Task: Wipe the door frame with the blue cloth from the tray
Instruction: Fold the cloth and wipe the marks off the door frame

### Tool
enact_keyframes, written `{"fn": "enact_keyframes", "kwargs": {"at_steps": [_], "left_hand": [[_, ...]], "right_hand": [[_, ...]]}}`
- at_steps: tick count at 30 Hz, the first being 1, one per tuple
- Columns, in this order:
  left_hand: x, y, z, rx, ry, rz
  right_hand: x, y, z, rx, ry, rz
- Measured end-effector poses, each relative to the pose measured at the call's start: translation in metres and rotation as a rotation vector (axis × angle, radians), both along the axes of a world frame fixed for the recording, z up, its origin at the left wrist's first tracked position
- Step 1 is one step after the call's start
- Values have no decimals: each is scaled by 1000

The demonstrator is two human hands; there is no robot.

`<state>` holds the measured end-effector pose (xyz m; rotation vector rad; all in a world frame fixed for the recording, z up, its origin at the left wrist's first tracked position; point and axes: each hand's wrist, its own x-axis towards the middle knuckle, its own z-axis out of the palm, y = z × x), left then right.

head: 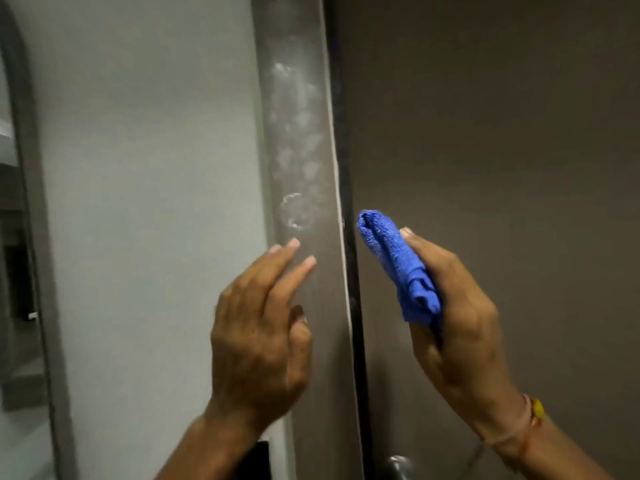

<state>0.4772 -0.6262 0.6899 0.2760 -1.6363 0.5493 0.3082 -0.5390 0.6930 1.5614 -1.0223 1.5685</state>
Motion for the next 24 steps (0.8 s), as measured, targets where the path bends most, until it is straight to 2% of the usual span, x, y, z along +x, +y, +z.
{"fn": "enact_keyframes", "kwargs": {"at_steps": [4,7,11,14,17,24], "left_hand": [[21,-32,31,48,-13,216],[27,-57,55,81,-94,377],[28,-85,73,129,-134,494],[29,-96,72,123,-136,505],[29,-101,70,98,-135,505],[29,-103,67,114,-107,512]], "right_hand": [[11,-6,25,-114,172,-125],[22,-15,38,-145,277,-248],[37,-42,42,-71,425,-489],[41,-63,31,68,505,-681],[46,-78,17,196,445,-644],[64,-84,20,179,185,-529]]}}
